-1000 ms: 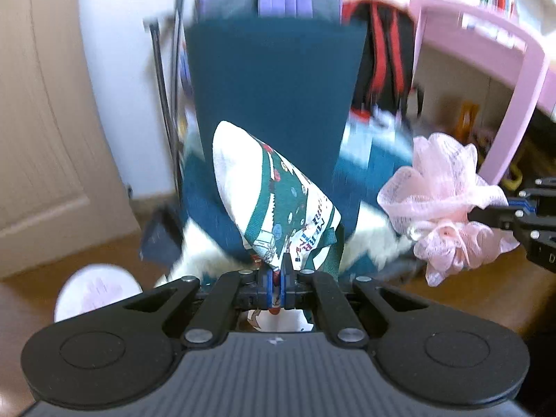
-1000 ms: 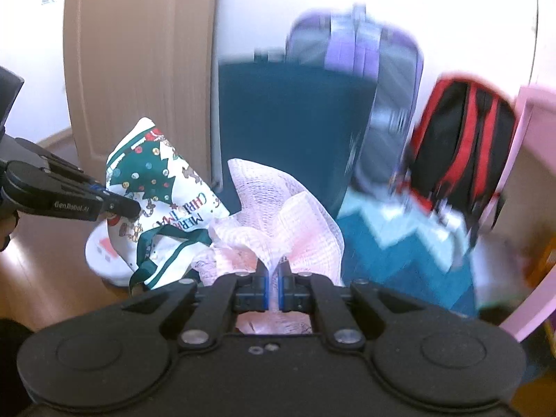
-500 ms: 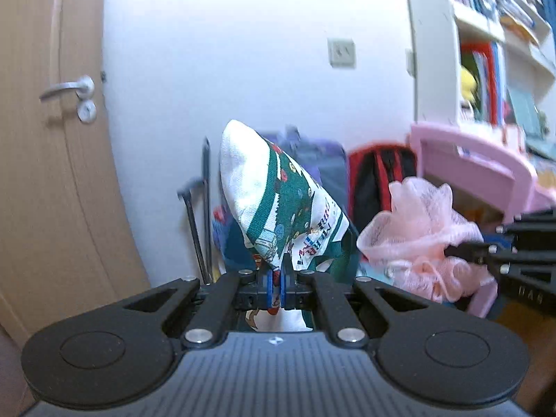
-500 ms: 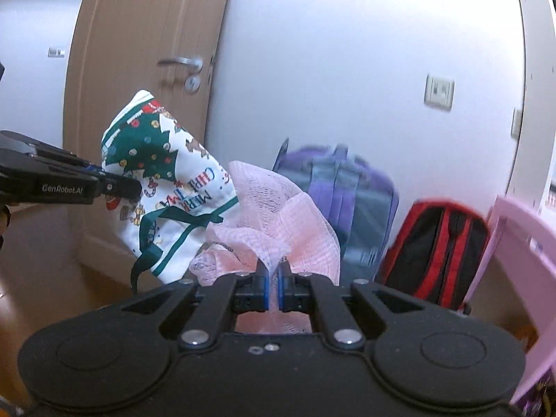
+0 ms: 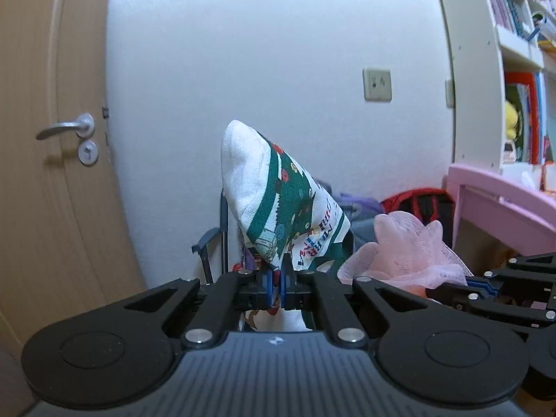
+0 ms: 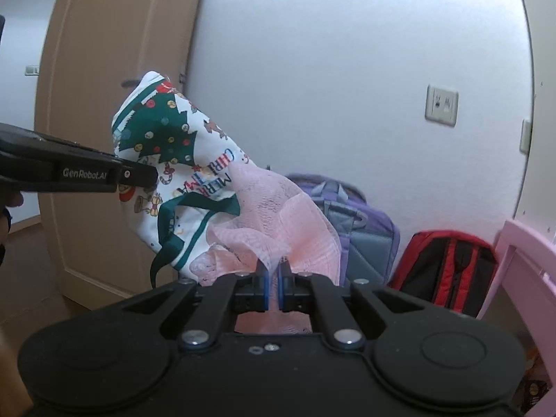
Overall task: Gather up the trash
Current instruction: 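Carry the Christmas bag and pink mesh bag up over the teal wastebasket, then open both grippers to drop the two bags into the wastebasket, then lower both grippers back toward the remaining floor trash, then close the left gripper on the white cloth while the right grasps the orange wrapper, then carry the white cloth and orange wrapper up over the teal wastebasket, then open both grippers to drop the cloth and wrapper into the wastebasket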
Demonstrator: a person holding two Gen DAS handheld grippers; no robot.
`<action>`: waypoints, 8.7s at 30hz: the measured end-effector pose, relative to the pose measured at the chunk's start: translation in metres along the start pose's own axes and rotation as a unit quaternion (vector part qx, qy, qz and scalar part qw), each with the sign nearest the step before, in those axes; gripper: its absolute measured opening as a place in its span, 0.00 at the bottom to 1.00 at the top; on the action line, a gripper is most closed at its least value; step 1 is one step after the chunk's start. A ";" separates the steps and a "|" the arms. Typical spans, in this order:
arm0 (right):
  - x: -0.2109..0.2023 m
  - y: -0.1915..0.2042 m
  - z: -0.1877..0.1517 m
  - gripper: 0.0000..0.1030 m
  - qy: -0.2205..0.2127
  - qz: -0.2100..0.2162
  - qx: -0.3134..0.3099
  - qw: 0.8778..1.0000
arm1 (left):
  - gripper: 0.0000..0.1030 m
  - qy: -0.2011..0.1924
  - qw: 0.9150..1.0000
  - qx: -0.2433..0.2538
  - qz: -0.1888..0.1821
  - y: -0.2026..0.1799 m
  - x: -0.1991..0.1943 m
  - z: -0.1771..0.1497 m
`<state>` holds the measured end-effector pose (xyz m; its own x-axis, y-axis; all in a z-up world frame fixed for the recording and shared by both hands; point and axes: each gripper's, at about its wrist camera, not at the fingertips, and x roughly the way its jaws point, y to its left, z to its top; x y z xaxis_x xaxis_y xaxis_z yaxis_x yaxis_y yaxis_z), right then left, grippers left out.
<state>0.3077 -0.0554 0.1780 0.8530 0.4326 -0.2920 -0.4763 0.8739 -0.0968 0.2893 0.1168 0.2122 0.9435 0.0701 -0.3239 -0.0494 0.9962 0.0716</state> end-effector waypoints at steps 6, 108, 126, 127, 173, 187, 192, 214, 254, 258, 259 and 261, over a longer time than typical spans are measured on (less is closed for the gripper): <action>0.046 -0.001 -0.017 0.05 0.032 0.009 0.011 0.999 | 0.04 0.045 0.999 0.002 -0.004 -0.003 0.051 -0.027; 0.087 -0.026 -0.445 0.51 0.435 0.024 0.224 0.872 | 0.97 0.453 0.875 0.061 -0.159 -0.088 0.111 -0.454; 0.183 -0.008 -0.619 0.51 0.545 0.040 0.195 0.815 | 0.96 0.488 0.838 0.139 -0.203 -0.115 0.192 -0.626; 0.186 -0.007 -0.625 0.51 0.549 0.042 0.192 0.813 | 0.94 0.493 0.833 0.144 -0.206 -0.118 0.195 -0.636; 0.157 0.001 -0.533 0.30 0.484 0.019 0.159 0.860 | 0.41 0.522 0.819 0.060 -0.231 -0.107 0.173 -0.582; 0.041 0.003 -0.329 0.30 0.340 0.031 0.152 0.928 | 0.41 0.397 0.900 0.009 -0.182 -0.073 0.064 -0.384; -0.015 0.009 -0.277 0.30 0.289 0.039 0.139 0.946 | 0.41 0.342 0.925 -0.017 -0.168 -0.065 0.012 -0.334; -0.064 0.012 -0.067 0.30 0.087 0.025 0.047 0.995 | 0.41 0.092 0.991 -0.041 -0.090 -0.037 -0.053 -0.106; 0.183 -0.009 -0.069 0.32 0.193 0.023 0.032 0.980 | 0.41 0.170 0.985 0.009 -0.035 -0.014 0.207 -0.089; 0.187 -0.005 -0.071 0.33 0.195 0.021 0.003 0.981 | 0.43 0.185 0.981 0.032 -0.041 -0.023 0.216 -0.097; 0.188 -0.004 -0.071 0.33 0.199 0.022 0.002 0.980 | 0.43 0.192 0.980 0.034 -0.040 -0.024 0.218 -0.099; 0.188 -0.004 -0.071 0.33 0.204 0.021 0.000 0.979 | 0.43 0.204 0.978 0.033 -0.034 -0.025 0.223 -0.100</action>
<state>0.4548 0.0070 0.0562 0.6770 0.3440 -0.6507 -0.5096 0.8570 -0.0772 0.4685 0.1127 0.0440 0.7344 0.0318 -0.6780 0.0426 0.9948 0.0928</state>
